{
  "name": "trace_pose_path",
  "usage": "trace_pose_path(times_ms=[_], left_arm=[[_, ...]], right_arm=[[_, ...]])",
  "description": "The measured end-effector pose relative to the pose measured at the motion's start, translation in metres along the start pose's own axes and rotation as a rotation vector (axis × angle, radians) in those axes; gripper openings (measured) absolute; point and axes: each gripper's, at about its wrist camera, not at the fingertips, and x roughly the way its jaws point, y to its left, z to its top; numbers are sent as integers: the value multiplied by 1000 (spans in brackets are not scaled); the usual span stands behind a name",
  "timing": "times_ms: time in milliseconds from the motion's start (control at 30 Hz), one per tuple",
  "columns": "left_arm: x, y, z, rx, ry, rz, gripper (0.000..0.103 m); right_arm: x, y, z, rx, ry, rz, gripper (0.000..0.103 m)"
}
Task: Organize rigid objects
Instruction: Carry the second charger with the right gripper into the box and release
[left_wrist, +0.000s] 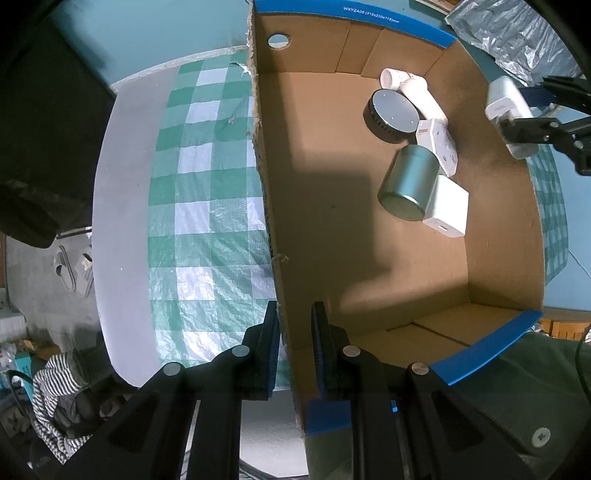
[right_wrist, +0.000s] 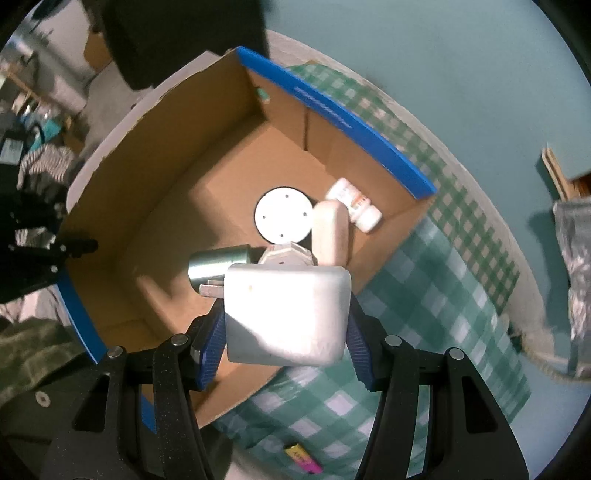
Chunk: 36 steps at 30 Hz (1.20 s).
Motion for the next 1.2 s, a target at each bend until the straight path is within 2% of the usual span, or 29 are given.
trace_pose_path(times_ms=[400,667,1200], left_arm=[[0,2,2,-2,-2,1,16],[0,2,2,-5,0,3,16],[1,4,2,-9,11,1,16]], right_arm=[[27,19,12,-114,42,-1,58],[45,21,11,-135,82,-20,58],[0,5,5,-64,-7,-16,58]])
